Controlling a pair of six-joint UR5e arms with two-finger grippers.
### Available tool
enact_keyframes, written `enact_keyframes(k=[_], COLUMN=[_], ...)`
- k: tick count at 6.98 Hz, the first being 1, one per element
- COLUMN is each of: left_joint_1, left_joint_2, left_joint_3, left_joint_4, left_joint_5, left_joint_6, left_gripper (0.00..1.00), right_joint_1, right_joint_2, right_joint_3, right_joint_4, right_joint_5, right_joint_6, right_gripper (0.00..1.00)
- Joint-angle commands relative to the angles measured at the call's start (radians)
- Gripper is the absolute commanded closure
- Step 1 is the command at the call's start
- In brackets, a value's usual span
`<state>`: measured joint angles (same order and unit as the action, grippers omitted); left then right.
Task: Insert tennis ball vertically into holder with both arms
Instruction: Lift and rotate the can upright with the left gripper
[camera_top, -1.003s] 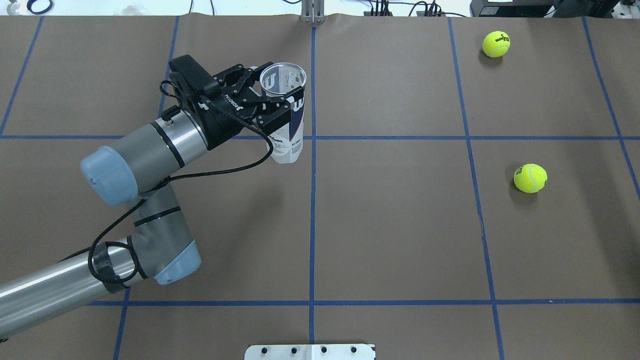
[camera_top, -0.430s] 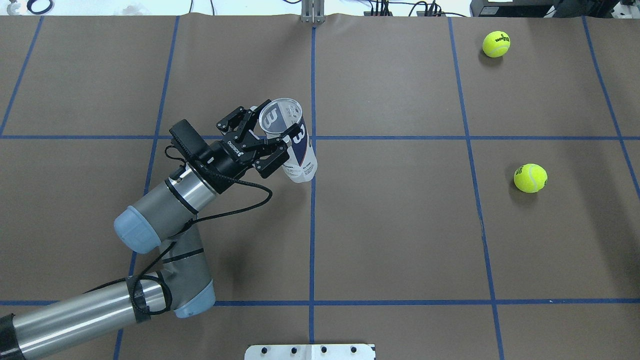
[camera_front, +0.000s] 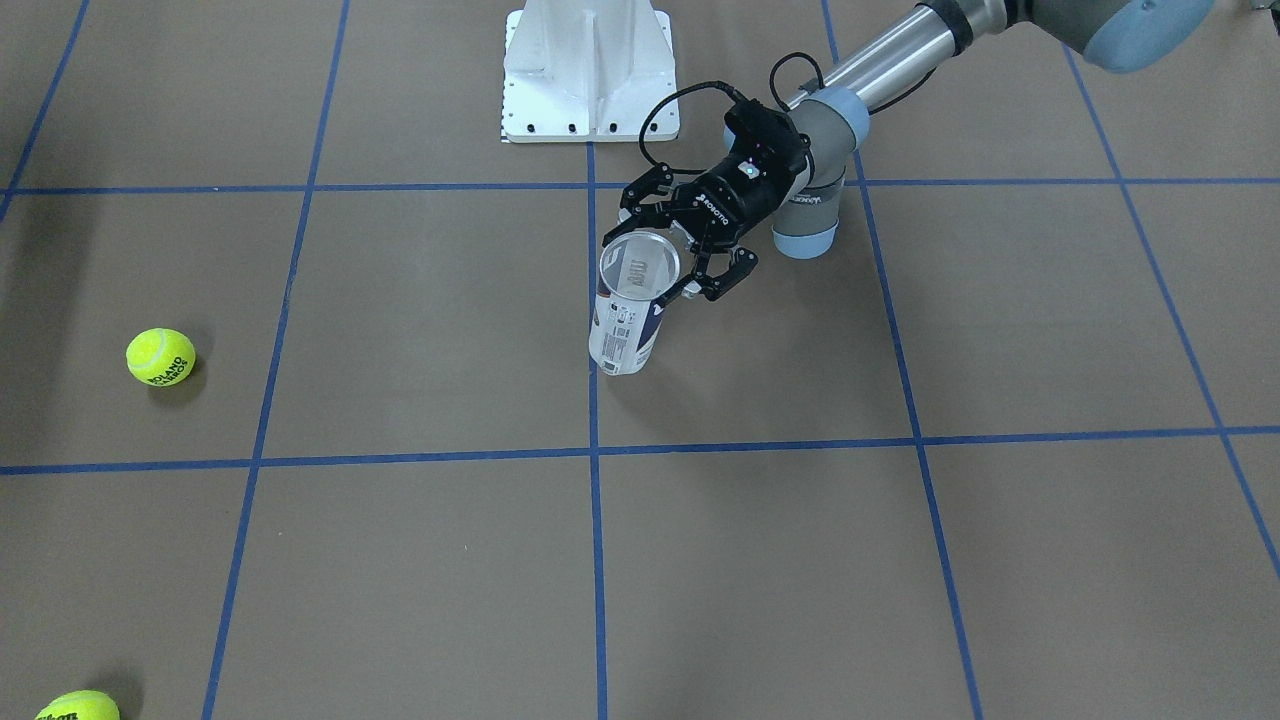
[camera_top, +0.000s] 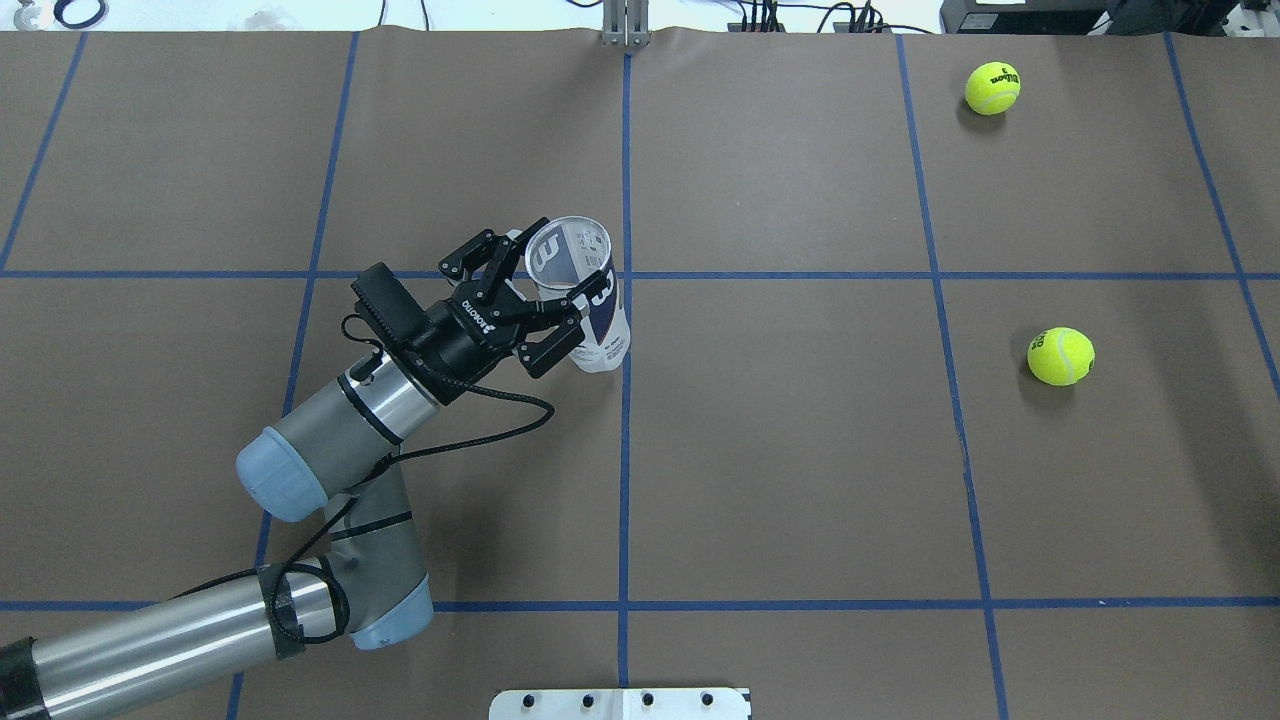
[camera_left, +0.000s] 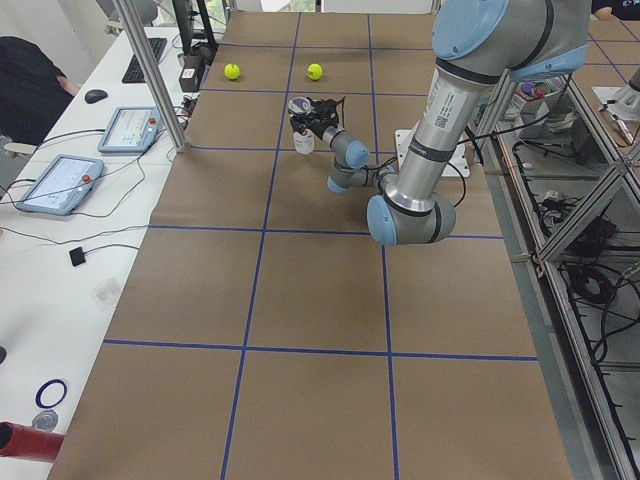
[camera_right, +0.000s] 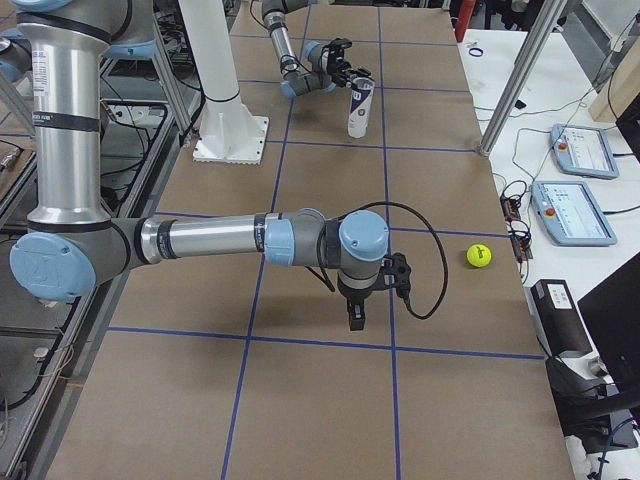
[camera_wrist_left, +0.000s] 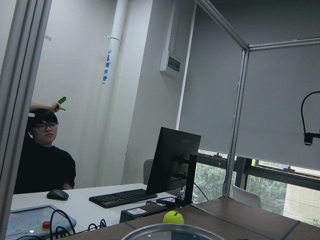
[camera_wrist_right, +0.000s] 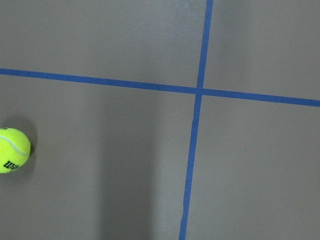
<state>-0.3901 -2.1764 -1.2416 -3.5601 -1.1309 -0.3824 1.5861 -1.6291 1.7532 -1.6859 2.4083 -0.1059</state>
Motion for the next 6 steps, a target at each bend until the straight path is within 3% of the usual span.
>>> enact_keyframes(k=[1,5,6], left_joint_1=[0.002,0.002,0.005], left_joint_2=[-0.006,-0.002,-0.005], left_joint_3=[0.024,0.030,0.030], left_joint_4=[0.003,0.006,0.007], left_joint_5=[0.000,-0.003,-0.003], left_joint_6=[0.008,0.065,0.063], left_gripper=[0.71,0.67,0.55], right_joint_1=[0.000,0.000,0.000], right_joint_2=[-0.002,0.000,0.000], right_joint_3=[-0.001,0.000,-0.001], right_joint_4=[0.000,0.000,0.000], right_joint_5=[0.000,0.000,0.000], right_joint_6=[0.000,0.000,0.000], right_gripper=[0.01,0.01,0.01])
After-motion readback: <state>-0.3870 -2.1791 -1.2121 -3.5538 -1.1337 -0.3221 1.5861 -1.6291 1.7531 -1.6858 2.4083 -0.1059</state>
